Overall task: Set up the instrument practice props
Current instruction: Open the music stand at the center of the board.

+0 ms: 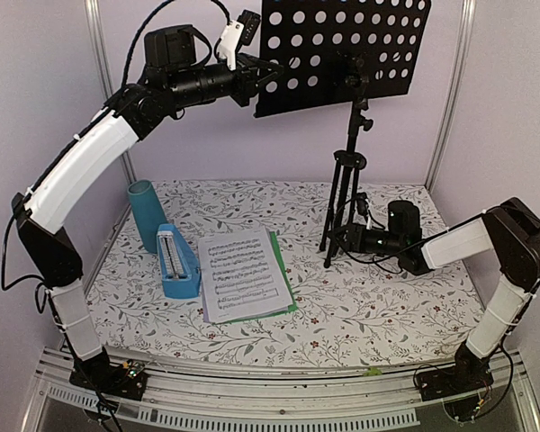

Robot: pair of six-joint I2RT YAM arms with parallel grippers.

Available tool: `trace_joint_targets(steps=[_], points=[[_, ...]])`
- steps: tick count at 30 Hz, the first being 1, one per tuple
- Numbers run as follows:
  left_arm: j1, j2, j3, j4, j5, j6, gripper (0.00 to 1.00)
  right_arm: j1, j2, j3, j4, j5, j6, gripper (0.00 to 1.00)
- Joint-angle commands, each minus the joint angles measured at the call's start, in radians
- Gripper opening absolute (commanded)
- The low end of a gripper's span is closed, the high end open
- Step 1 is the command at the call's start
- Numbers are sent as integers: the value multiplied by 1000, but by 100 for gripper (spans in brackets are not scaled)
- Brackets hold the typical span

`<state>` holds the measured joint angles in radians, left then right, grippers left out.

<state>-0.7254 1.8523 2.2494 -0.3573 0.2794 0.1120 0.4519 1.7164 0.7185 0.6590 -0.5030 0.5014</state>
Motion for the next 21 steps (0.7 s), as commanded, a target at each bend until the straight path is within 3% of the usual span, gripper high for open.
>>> trace_joint_targets(steps=[1, 11, 21], points=[[2, 18, 38, 66, -2, 22, 0, 8, 33, 12, 31, 46, 17, 45], [2, 24, 44, 57, -6, 25, 0, 11, 105, 41, 78, 29, 33, 35], [1, 25, 47, 44, -10, 40, 0, 19, 5, -53, 55, 35, 83, 5]])
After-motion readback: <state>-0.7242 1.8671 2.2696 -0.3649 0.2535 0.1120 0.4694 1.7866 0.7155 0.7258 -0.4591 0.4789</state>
